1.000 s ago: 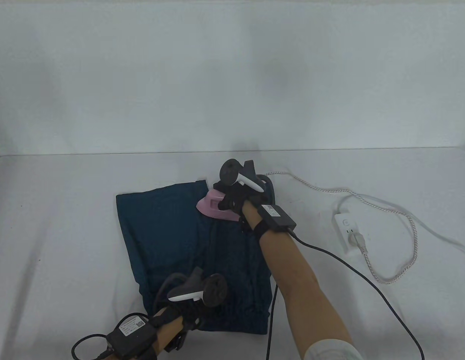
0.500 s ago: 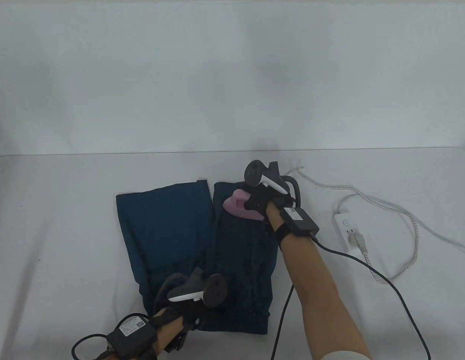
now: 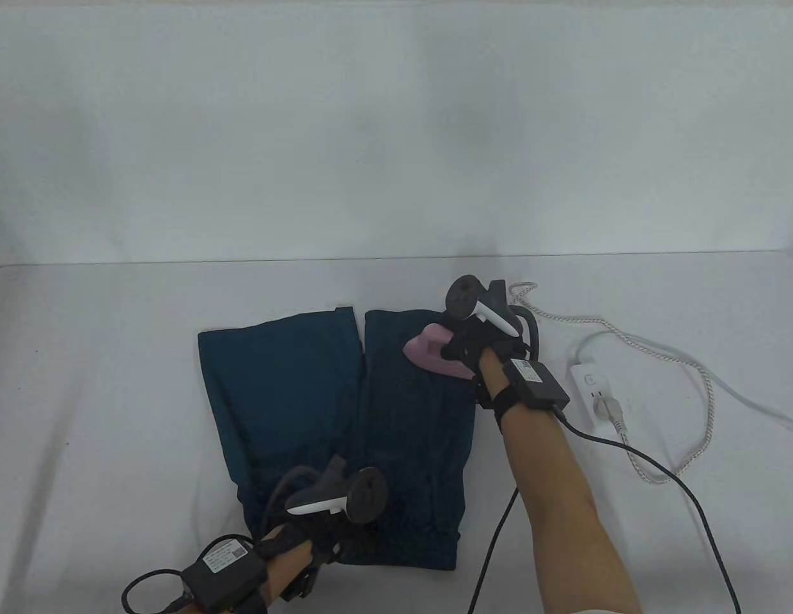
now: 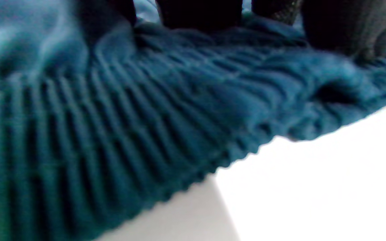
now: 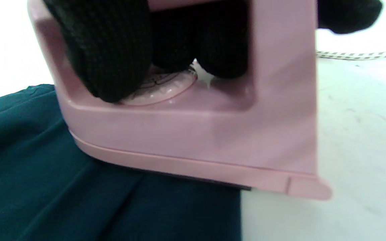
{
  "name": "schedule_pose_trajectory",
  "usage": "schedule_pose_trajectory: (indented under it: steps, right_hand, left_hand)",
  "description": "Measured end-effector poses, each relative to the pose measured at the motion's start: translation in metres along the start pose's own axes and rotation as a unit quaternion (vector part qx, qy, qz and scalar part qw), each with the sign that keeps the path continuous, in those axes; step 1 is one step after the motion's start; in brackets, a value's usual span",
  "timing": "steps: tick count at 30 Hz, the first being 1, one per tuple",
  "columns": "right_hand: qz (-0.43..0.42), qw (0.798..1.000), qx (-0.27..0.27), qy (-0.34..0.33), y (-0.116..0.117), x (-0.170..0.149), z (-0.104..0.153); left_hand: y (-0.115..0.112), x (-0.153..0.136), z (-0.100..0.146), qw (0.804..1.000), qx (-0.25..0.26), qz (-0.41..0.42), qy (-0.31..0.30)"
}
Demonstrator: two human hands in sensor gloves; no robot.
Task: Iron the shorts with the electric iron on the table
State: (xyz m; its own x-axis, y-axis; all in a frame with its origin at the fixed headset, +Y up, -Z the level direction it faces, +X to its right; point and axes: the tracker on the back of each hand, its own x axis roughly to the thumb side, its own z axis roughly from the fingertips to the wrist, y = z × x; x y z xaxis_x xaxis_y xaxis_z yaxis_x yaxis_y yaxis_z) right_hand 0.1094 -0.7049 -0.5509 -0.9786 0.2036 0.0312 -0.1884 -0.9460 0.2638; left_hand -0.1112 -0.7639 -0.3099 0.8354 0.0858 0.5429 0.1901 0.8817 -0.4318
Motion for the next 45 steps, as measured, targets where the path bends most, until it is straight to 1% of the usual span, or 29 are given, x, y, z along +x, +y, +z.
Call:
schedule_pose_trajectory:
  steps: [5,15,20,26,30,37,41,45]
  right_hand:
    - [-0.005,1.000,-0.004,-0.025,0.004,0.023,-0.002]
    - [-0.021,0.997,0.004,-0.080,0.015,0.081,-0.003]
    - [-0.031,0.995,0.013,-0.099,0.022,0.102,-0.002]
    - [-0.021,0.992,0.022,-0.124,0.029,0.120,0.002]
    - [-0.009,0.992,0.018,-0.127,0.029,0.122,0.003]
    - [0.006,0.993,0.009,-0.120,0.028,0.111,0.007]
    - [0.015,0.994,0.006,-0.111,0.026,0.100,0.009]
    - [0.026,0.995,-0.005,-0.093,0.022,0.081,0.012]
  left_hand:
    - [0.000,0.000,0.000,1.000,0.000,0.000,0.000]
    - [0.000,0.000,0.000,1.000,0.000,0.000,0.001]
    - [0.000,0.000,0.000,1.000,0.000,0.000,0.001]
    - [0.000,0.000,0.000,1.000,-0.001,0.000,0.001]
    - [0.000,0.000,0.000,1.000,-0.001,0.000,0.001]
    - [0.000,0.000,0.000,1.000,-0.001,0.001,0.002]
    - [0.000,0.000,0.000,1.000,-0.001,0.001,0.003]
    - [0.000,0.001,0.000,1.000,-0.001,0.001,0.004]
